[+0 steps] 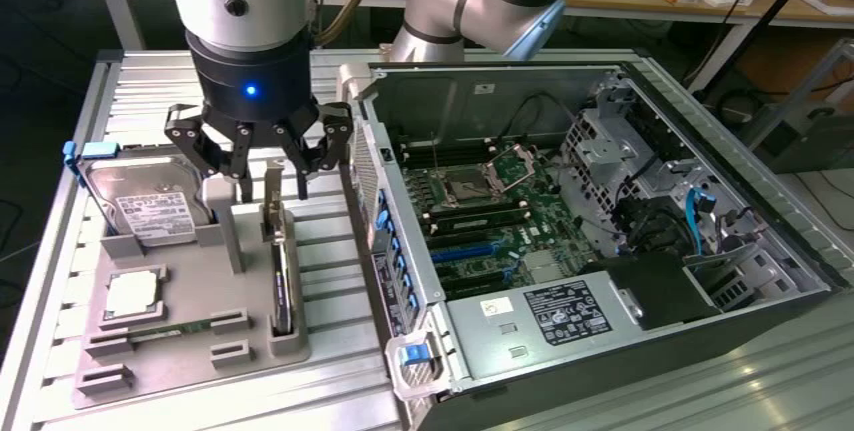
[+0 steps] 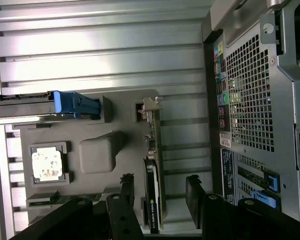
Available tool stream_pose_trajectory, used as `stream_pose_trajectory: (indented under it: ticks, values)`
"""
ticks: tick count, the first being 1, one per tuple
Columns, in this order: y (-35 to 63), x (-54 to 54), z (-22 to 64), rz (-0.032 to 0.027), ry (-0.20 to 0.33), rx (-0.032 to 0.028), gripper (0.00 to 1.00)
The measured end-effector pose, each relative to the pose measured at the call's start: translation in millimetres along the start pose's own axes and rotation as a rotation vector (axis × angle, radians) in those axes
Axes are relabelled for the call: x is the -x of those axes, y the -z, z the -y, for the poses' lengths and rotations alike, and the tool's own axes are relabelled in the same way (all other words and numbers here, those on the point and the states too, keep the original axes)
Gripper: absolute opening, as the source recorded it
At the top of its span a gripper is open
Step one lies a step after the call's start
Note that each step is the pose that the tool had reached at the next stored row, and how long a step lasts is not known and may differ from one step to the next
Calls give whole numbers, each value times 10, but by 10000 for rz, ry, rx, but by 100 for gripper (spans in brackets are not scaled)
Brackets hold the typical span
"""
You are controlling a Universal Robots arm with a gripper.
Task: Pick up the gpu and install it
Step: 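Pick up the gpu and move the gpu toward the slot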
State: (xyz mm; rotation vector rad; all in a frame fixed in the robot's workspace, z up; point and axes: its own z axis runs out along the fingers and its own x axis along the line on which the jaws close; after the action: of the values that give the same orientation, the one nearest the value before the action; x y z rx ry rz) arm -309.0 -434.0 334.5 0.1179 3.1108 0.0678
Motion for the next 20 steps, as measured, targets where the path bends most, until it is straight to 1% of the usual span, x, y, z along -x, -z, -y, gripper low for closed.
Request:
stream_pose_trajectory:
  ticks: [20]
  values:
    - [-53,-3,4,1,0,1,54]
